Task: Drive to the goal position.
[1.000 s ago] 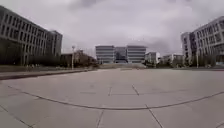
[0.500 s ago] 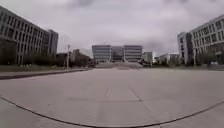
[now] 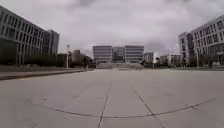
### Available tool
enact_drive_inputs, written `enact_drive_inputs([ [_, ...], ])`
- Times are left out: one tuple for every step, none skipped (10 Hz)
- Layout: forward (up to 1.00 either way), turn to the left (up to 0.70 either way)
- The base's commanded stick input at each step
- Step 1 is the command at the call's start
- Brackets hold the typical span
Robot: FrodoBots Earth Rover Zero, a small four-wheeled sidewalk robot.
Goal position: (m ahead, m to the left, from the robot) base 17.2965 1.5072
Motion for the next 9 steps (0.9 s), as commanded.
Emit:
enact_drive_inputs([
  [1.00, -0.13],
  [1.00, -0.36],
  [1.00, -0.05],
  [1.00, 0.00],
  [1.00, 0.00],
  [1.00, 0.00],
  [1.00, 0.00],
  [1.00, 0.00],
  [1.00, 0.00],
])
